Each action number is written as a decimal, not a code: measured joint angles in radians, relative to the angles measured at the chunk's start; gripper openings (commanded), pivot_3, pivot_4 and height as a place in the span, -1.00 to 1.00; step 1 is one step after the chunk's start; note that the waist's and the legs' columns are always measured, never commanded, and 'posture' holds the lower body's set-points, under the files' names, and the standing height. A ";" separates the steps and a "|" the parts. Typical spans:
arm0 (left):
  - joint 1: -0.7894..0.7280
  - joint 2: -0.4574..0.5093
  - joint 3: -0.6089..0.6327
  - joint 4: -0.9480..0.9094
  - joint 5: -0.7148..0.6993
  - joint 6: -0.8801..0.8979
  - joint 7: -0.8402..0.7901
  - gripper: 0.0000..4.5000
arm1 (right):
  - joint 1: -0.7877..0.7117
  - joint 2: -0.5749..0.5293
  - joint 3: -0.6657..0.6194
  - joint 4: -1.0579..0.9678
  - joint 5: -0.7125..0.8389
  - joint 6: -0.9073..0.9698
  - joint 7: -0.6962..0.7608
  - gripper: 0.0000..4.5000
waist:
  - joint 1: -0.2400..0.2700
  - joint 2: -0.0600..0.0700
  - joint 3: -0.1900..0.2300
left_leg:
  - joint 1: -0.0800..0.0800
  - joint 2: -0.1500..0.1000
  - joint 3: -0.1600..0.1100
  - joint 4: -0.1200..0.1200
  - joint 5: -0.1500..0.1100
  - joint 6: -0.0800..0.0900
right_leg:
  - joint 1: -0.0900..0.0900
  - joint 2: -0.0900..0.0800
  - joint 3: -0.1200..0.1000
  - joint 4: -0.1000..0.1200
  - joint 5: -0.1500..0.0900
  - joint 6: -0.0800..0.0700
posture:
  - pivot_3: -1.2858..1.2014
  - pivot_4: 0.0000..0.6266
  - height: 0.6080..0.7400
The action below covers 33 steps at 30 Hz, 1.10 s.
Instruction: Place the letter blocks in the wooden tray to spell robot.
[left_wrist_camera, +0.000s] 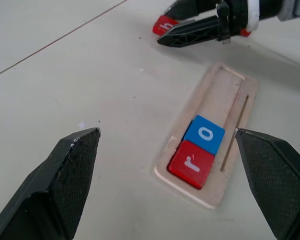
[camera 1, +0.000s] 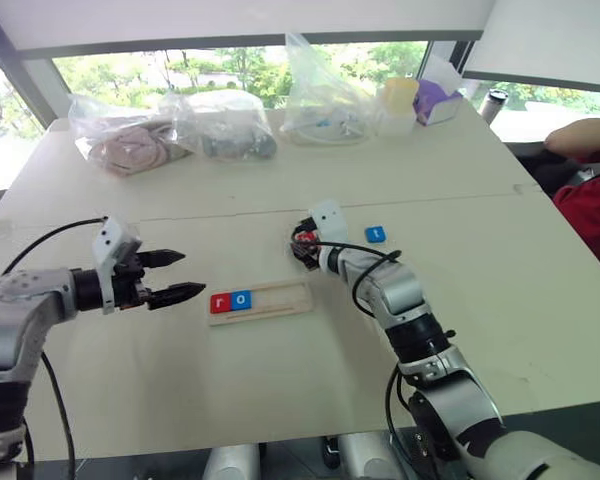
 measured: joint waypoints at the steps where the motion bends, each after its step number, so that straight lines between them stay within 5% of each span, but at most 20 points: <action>1: 0.004 -0.011 0.000 -0.006 -0.001 0.001 0.014 1.00 | 0.002 0.001 0.005 0.000 -0.010 -0.003 0.002 -0.21 | -0.002 0.000 0.000 | 0.000 0.000 0.000 0.000 0.000 0.000 | 0.000 0.000 0.000 0.000 0.000 0.000 | 0.03 -0.52 1.00; 3: 0.013 -0.020 -0.001 -0.018 -0.004 0.001 0.032 1.00 | 0.002 0.006 0.012 0.000 -0.026 -0.008 0.007 -0.48 | -0.007 0.000 0.000 | 0.000 0.000 0.000 0.000 0.000 0.000 | 0.000 0.000 0.000 0.000 0.000 0.000 | 0.03 -0.52 1.00; 9: 0.004 -0.046 -0.036 -0.036 0.001 -0.006 0.064 1.00 | 0.006 -0.050 0.043 -0.030 -0.087 -0.027 0.040 -0.48 | -0.008 0.000 0.000 | -0.001 -0.001 0.000 0.000 0.000 0.000 | 0.000 -0.001 0.000 0.000 0.000 0.000 | 0.03 -0.52 1.00; 15: -0.009 -0.069 -0.104 -0.111 -0.012 0.006 0.073 1.00 | 0.178 -0.212 -0.105 -0.531 -0.079 0.203 0.053 -0.48 | 0.012 -0.001 0.000 | -0.003 -0.003 -0.001 0.000 0.000 0.000 | -0.001 -0.003 0.000 -0.002 -0.001 0.001 | 0.03 -0.52 1.00; 21: -0.107 -0.075 -0.161 -0.098 -0.020 0.018 0.064 1.00 | 0.415 -0.103 -0.243 -0.916 -0.101 0.640 -0.052 -0.48 | 0.001 0.001 0.000 | 0.000 -0.001 -0.002 0.000 0.000 0.000 | -0.001 0.000 0.000 0.000 -0.003 0.000 | 0.03 -0.52 1.00; 29: -0.197 -0.082 -0.229 0.012 0.002 -0.003 0.020 1.00 | 0.508 0.112 -0.288 -1.061 -0.158 0.815 -0.186 -0.48 | 0.004 0.001 0.000 | -0.002 -0.002 -0.003 0.000 0.000 -0.001 | -0.001 0.000 -0.001 -0.001 -0.003 -0.002 | 0.03 -0.52 1.00; 30: -0.209 -0.086 -0.234 0.021 0.004 -0.005 0.014 1.00 | 0.510 0.113 -0.302 -1.057 -0.163 0.811 -0.196 -0.02 | 0.004 0.001 0.000 | -0.002 -0.002 -0.002 0.000 0.000 -0.001 | -0.001 -0.001 -0.001 -0.002 -0.003 -0.002 | 0.03 -0.52 1.00; 33: -0.229 -0.090 -0.254 0.049 0.015 -0.021 0.001 1.00 | 0.518 0.113 -0.337 -1.037 -0.162 0.782 -0.201 0.56 | 0.003 0.000 0.000 | -0.002 -0.002 -0.001 0.000 0.000 -0.001 | 0.001 -0.002 0.000 -0.005 -0.003 -0.001 | 0.03 -0.52 1.00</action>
